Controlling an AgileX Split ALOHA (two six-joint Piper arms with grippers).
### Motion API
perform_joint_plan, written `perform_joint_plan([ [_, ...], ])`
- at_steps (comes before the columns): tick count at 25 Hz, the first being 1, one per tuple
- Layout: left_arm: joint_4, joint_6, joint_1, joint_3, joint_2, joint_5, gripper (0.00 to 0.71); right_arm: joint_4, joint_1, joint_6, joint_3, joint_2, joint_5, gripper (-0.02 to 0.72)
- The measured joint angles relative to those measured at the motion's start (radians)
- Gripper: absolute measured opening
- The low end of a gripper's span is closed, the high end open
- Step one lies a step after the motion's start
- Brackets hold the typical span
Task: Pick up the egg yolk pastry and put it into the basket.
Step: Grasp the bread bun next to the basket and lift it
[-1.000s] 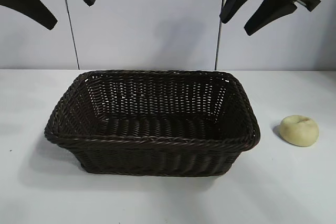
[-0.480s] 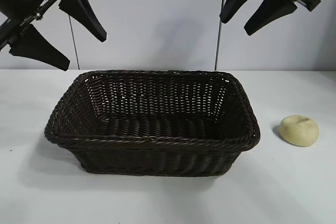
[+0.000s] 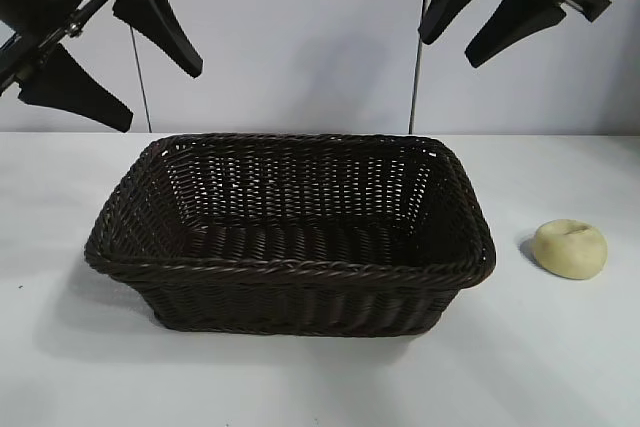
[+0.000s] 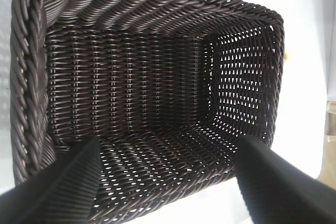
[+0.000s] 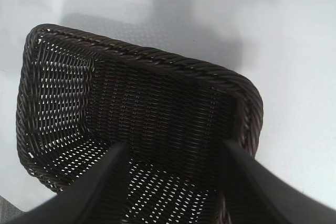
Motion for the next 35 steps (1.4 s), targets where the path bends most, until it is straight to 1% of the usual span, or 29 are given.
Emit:
perform_joint_plan([
  [5,0.000,0.000,0.000,0.000,0.000,0.000,0.524,-0.005,0.000,0.000,0.000,0.000,-0.006,0.389],
  [9,0.000,0.000,0.000,0.000,0.000,0.000,0.524,-0.037,-0.010,0.000,0.000,0.000,0.002,0.397],
  [14,0.000,0.000,0.000,0.000,0.000,0.000,0.524,-0.055,-0.089,0.000,0.000,0.000,0.010,0.447],
  [19,0.000,0.000,0.000,0.000,0.000,0.000,0.524,-0.065,-0.201,0.000,0.000,0.000,0.023,0.456],
  [22,0.000,0.000,0.000,0.000,0.000,0.000,0.524,-0.089,-0.239,0.000,0.000,0.000,0.027,0.471],
  [26,0.000,0.000,0.000,0.000,0.000,0.000,0.524,-0.134,-0.247,0.000,0.000,0.003,0.052,0.477],
  [29,0.000,0.000,0.000,0.000,0.000,0.000,0.524,-0.142,-0.247,0.000,0.000,0.029,0.077,0.480],
  [35,0.000,0.000,0.000,0.000,0.000,0.000,0.524,-0.159,-0.247,0.015,0.000,0.131,0.084,0.483],
])
